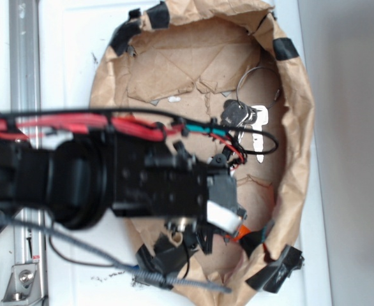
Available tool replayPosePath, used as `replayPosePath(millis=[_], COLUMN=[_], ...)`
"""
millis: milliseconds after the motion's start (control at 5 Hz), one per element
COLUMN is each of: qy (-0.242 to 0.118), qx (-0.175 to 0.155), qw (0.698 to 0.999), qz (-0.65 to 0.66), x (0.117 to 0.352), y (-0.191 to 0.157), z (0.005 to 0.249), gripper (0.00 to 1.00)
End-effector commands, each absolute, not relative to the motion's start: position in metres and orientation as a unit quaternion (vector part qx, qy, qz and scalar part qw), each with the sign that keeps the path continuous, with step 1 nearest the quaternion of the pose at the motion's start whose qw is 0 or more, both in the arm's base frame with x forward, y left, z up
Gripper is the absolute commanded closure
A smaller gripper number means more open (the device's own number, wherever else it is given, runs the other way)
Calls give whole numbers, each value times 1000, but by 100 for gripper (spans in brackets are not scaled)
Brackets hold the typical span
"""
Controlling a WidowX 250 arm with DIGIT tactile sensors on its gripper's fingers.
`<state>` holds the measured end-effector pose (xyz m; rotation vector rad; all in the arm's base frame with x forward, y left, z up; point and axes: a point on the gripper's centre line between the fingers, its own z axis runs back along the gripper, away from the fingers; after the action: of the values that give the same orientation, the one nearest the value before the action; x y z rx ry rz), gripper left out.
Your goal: Grab the carrot.
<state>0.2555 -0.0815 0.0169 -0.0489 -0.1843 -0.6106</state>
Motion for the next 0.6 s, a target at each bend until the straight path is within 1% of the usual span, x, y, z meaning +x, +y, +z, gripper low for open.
replayPosePath(millis=[0, 200, 400], qy=[-101, -70, -94], qx=[4, -31, 23], qw=[967, 982, 990], qz=[-236, -175, -104], x=[263, 264, 260], y=[-69, -49, -24], z=[39, 76, 124], gripper=[100, 100, 100])
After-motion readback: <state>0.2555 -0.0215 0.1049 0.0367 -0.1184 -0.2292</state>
